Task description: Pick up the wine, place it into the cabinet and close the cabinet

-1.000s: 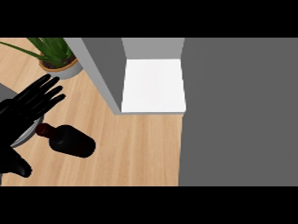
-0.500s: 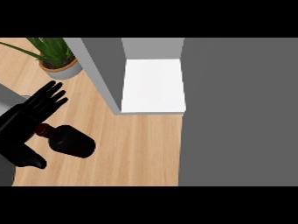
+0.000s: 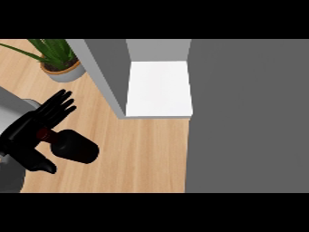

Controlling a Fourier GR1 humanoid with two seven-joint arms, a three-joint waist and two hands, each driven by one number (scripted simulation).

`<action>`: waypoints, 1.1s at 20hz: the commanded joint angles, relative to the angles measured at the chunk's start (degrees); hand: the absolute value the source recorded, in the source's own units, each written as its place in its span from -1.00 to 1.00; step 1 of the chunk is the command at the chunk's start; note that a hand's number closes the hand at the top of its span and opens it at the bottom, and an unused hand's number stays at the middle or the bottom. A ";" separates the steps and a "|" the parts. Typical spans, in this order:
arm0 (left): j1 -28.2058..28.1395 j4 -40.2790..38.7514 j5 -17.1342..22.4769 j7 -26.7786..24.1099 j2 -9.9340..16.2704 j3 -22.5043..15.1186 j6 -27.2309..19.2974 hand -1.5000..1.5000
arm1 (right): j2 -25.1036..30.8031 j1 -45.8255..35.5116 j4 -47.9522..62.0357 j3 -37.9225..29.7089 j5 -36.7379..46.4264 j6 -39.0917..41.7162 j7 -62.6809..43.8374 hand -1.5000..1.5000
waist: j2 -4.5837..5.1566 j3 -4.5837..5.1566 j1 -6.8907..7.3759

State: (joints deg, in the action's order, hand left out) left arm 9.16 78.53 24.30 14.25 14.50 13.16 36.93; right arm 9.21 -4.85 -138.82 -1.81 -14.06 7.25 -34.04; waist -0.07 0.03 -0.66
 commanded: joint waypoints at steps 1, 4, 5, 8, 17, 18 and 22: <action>1.28 -7.42 -4.04 -6.06 -1.38 -1.04 2.52 -1.00 | -0.17 2.41 -10.40 0.76 -4.37 -0.67 -4.54 -1.00 | 0.04 0.03 -0.33; 0.57 -4.79 -2.71 -4.83 -0.05 -0.26 2.38 -1.00 | -0.71 4.17 -11.89 0.09 -4.88 -1.07 -4.59 -1.00 | -0.08 -0.02 0.09; 0.28 -6.16 -2.26 -4.79 -1.18 -0.87 2.79 -1.00 | -1.03 0.13 -10.54 1.67 -3.33 -3.20 -6.66 -1.00 | -0.06 0.01 0.25; 4.23 -15.79 -7.33 -12.53 0.00 -0.10 4.92 -1.00 | -0.80 1.77 -8.87 0.67 -3.97 -0.82 -2.83 -1.00 | 0.11 0.02 -0.27; 2.90 -18.98 -11.32 -18.13 0.42 -0.69 5.41 -1.00 | -1.45 2.56 -9.71 0.86 -4.62 -0.88 -4.58 -1.00 | 0.04 0.00 -0.08; 3.27 -18.72 -10.22 -16.77 0.15 -0.92 5.71 -1.00 | -2.34 4.97 -10.60 2.31 -2.46 -0.51 -3.12 -1.00 | 0.00 -0.02 -0.05; 1.92 -16.31 -10.55 -16.67 -0.51 -1.68 5.11 -1.00 | 0.00 1.21 -10.42 -1.61 -6.29 -1.27 -6.16 -1.00 | -0.09 -0.03 0.28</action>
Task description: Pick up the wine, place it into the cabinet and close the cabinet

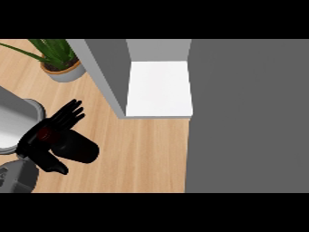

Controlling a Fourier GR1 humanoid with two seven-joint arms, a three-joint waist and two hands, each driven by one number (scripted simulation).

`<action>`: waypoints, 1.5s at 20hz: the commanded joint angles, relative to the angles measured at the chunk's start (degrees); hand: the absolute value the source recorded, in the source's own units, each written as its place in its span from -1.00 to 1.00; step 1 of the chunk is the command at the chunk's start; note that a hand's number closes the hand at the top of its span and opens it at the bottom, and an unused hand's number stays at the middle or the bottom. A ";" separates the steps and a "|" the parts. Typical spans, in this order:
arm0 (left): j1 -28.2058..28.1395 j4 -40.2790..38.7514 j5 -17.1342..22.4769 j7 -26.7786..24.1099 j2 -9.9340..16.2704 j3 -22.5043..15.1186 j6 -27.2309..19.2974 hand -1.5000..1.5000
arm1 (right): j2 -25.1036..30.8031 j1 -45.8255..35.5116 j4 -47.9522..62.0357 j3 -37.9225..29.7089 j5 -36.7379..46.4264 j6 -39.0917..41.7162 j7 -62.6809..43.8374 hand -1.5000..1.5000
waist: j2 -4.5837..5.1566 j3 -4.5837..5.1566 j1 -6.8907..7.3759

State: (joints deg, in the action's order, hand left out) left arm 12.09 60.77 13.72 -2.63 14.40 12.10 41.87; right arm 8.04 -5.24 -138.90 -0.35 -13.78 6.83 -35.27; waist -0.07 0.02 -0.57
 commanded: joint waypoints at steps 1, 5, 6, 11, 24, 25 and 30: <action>1.57 -4.77 -4.08 -4.61 -0.95 -0.90 -1.38 -1.00 | 0.53 0.18 -8.70 -1.37 -4.86 -0.76 -3.76 -1.00 | 0.06 0.02 -0.10; 0.35 -7.55 -5.26 -8.27 0.60 -1.37 1.92 -1.00 | 0.39 -1.60 -7.36 -0.78 -3.12 -1.62 -4.32 -1.00 | 0.05 0.01 0.19; 2.38 -12.02 -8.81 -12.11 -0.70 -2.20 -0.36 -1.00 | 1.21 -3.63 -5.95 -3.37 -4.61 -1.97 -4.46 -1.00 | 0.14 0.04 -0.10; 4.49 -11.33 -5.66 -7.43 -1.81 -1.67 -0.60 -1.00 | 0.57 1.11 -10.18 -0.22 -4.69 -0.36 -5.42 -1.00 | -0.03 -0.01 -0.05; 6.29 -20.79 -5.22 -12.73 -2.53 -2.02 6.09 1.00 | 0.75 1.63 -8.94 -2.52 -4.77 0.41 -3.67 -1.00 | 0.01 0.00 -0.18; 3.68 -16.55 -5.55 -11.16 -5.12 -4.01 5.10 1.00 | -1.70 2.48 -7.51 1.71 -1.52 0.51 -0.84 -1.00 | -0.11 -0.04 0.25; 6.90 -17.28 -11.13 -17.99 -4.79 -6.79 3.44 1.00 | 0.41 -3.91 -5.47 -1.02 -3.29 -2.08 -5.68 -1.00 | 0.08 0.04 -0.03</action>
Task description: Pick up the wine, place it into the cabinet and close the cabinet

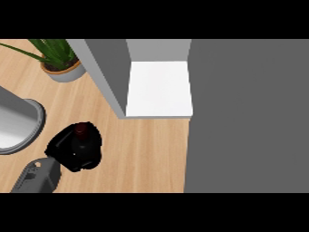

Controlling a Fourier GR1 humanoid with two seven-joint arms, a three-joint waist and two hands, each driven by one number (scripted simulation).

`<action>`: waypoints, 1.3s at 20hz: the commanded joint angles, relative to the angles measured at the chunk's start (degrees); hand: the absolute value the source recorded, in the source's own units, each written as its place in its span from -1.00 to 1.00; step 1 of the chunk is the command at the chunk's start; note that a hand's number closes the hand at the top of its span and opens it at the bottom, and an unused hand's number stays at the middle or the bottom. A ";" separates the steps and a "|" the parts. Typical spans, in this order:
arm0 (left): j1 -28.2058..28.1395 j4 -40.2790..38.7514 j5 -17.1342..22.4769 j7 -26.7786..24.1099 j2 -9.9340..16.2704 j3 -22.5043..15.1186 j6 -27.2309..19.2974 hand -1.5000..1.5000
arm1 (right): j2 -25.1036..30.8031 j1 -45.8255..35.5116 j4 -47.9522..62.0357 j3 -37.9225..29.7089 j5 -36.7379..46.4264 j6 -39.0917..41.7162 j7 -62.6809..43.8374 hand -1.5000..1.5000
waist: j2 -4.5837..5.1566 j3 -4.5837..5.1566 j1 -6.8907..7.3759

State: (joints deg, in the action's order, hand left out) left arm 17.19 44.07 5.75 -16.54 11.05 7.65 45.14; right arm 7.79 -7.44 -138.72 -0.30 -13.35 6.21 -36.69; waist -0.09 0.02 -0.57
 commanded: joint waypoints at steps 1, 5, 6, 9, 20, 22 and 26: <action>-4.24 4.86 -1.56 -5.00 1.05 -0.27 -1.35 1.00 | 1.18 1.42 -8.11 -3.74 -6.36 -0.32 -3.41 -1.00 | -0.13 -0.03 0.37; -9.22 8.28 -0.01 -11.79 -3.25 7.08 -18.61 1.00 | 0.10 0.87 -4.36 -0.85 -0.97 -0.26 -0.66 -1.00 | -0.72 -0.02 1.91; -10.90 9.75 2.17 -12.98 -0.83 10.21 -18.65 1.00 | -0.38 1.75 -5.12 -0.75 -1.17 -0.49 -0.40 -1.00 | -1.09 -0.09 2.56; -14.84 15.03 -3.19 -19.00 -5.01 7.77 -26.87 1.00 | 0.52 4.39 -6.93 -1.77 -4.62 1.58 -0.04 -1.00 | -0.58 -0.13 0.80; -23.88 36.70 -3.42 -21.35 -10.05 5.35 -33.05 1.00 | -0.69 6.65 -9.99 0.36 -2.71 0.61 -0.80 -1.00 | -0.29 -0.08 0.60; -20.98 38.12 1.90 -15.46 -10.95 0.91 -33.23 1.00 | -0.05 5.05 -7.91 -1.38 -4.01 1.10 0.02 -1.00 | -0.22 -0.07 0.35; -27.31 50.02 3.85 -9.52 -11.00 -1.62 -30.93 1.00 | 1.12 2.56 -8.91 -2.39 -5.62 -0.02 -4.22 -1.00 | -0.23 -0.04 0.64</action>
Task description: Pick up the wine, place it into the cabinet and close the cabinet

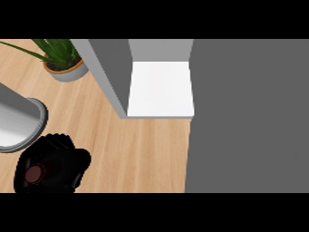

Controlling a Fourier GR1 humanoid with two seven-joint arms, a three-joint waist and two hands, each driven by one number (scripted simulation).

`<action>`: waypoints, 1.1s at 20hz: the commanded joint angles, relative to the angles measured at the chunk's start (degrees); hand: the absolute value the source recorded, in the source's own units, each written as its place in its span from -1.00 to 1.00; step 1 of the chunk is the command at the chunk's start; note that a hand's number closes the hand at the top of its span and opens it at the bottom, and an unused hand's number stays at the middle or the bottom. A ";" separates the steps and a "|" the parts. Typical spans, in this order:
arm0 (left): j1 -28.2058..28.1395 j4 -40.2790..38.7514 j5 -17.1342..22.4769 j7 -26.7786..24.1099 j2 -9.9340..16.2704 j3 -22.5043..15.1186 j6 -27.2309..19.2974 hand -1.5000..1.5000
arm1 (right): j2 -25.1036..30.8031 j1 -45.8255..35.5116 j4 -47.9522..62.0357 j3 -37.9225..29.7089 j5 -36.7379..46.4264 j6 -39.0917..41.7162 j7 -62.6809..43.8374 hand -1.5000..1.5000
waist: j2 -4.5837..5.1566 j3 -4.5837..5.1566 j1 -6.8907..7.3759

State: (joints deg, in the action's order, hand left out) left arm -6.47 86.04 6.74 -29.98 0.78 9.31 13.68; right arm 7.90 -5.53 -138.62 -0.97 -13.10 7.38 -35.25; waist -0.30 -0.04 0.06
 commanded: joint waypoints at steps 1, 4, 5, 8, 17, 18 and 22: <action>0.43 8.48 3.51 9.35 -0.74 -4.74 -2.30 1.00 | 1.13 1.33 -5.91 -2.79 -5.71 0.63 -2.31 -1.00 | 0.10 0.00 -0.21; -3.32 17.06 2.63 13.61 -0.76 -10.67 -6.75 1.00 | -0.97 2.94 -10.52 1.66 -2.89 -1.48 -4.98 -1.00 | -0.09 0.01 -0.24; -4.00 20.13 1.02 15.84 -0.76 -12.17 -8.62 1.00 | -0.34 0.05 -6.43 -0.14 -3.71 -1.48 -4.17 -1.00 | 0.05 0.01 0.02; 0.19 21.18 -0.46 20.69 -0.77 -15.01 -12.99 1.00 | 1.49 -0.42 -7.66 -4.07 -8.74 -0.75 -6.18 -1.00 | 0.06 -0.01 -0.50; 9.40 25.72 0.43 31.49 -0.78 -22.90 -20.74 1.00 | -1.78 5.55 -8.06 -0.42 -4.75 1.43 -0.45 -1.00 | 0.13 0.00 -0.91; 8.67 28.00 -1.28 33.42 -0.78 -26.81 -24.04 1.00 | -0.53 -0.30 -5.50 -1.65 -4.80 -0.17 -2.75 -1.00 | 0.16 0.02 -0.42; 16.13 19.22 -0.46 31.05 -0.78 -31.75 -32.56 1.00 | -0.75 2.61 -4.59 -2.84 -6.53 2.60 0.17 -1.00 | 0.26 0.02 -0.83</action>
State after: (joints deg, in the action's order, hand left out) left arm 3.96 109.48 6.02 0.59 0.02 -18.75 -12.46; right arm 7.42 -5.09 -138.09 -2.82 -13.90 9.21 -34.49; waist -0.12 -0.03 -0.66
